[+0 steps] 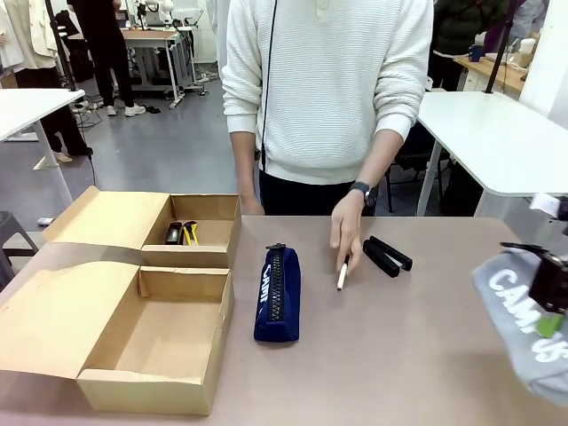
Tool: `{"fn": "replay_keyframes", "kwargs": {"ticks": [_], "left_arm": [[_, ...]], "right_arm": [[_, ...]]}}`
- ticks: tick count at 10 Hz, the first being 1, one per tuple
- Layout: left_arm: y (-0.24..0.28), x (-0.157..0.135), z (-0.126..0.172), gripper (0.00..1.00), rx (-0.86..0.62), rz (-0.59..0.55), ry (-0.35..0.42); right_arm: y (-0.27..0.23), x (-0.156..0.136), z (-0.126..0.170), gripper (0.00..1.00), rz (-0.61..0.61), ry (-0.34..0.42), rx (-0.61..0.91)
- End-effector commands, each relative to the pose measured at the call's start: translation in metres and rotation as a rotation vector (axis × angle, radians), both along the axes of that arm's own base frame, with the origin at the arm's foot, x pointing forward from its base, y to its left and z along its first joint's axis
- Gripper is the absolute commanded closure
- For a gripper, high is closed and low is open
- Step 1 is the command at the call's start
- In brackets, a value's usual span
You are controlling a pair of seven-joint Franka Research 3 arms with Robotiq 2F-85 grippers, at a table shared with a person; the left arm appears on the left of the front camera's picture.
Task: Place items inside the box.
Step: Pick up a Pencil pouch or Stapler and place it inside the Mailer Box closest to the robot.
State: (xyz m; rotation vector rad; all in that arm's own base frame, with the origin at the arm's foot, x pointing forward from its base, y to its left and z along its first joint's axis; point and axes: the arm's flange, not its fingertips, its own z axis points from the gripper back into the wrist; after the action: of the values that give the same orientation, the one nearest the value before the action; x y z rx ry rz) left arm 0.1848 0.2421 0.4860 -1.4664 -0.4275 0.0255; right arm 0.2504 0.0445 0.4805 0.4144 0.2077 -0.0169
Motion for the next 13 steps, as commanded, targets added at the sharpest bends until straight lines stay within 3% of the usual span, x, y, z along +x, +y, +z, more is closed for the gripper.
{"fn": "replay_keyframes", "kwargs": {"ticks": [1, 2, 3, 5, 6, 8, 10, 12, 13], "left_arm": [[0.0, 0.0, 0.002, 0.0, -0.011, -0.002, -0.023], [0.0, 0.0, 0.002, 0.0, -0.011, -0.002, -0.023], [0.0, 0.0, 0.002, 0.0, -0.011, -0.002, -0.023], [0.0, 0.0, 0.002, 0.0, -0.011, -0.002, -0.023], [0.0, 0.0, 0.002, 0.0, -0.011, -0.002, -0.023], [0.0, 0.0, 0.002, 0.0, -0.011, -0.002, -0.023], [0.0, 0.0, 0.002, 0.0, -0.011, -0.002, -0.023], [0.0, 0.0, 0.002, 0.0, -0.011, -0.002, -0.023], [0.0, 0.0, 0.002, 0.0, -0.011, -0.002, -0.023]], "right_arm": [[0.068, 0.015, 0.017, 0.93, -0.026, -0.07, -0.092], [0.05, 0.026, 0.017, 0.93, 0.001, -0.019, -0.03], [0.013, 0.022, 0.016, 0.93, -0.102, 0.01, 0.029], [-0.04, -0.013, 0.006, 0.93, -0.239, 0.011, 0.035], [-0.035, -0.018, 0.003, 0.93, -0.262, 0.007, 0.024], [0.022, 0.004, 0.006, 0.93, -0.264, -0.005, -0.02], [0.124, 0.031, 0.015, 0.93, -0.265, 0.039, -0.043], [0.219, 0.026, 0.013, 0.93, -0.206, 0.015, -0.032], [0.242, 0.017, 0.006, 0.93, -0.225, -0.021, -0.089]]}}
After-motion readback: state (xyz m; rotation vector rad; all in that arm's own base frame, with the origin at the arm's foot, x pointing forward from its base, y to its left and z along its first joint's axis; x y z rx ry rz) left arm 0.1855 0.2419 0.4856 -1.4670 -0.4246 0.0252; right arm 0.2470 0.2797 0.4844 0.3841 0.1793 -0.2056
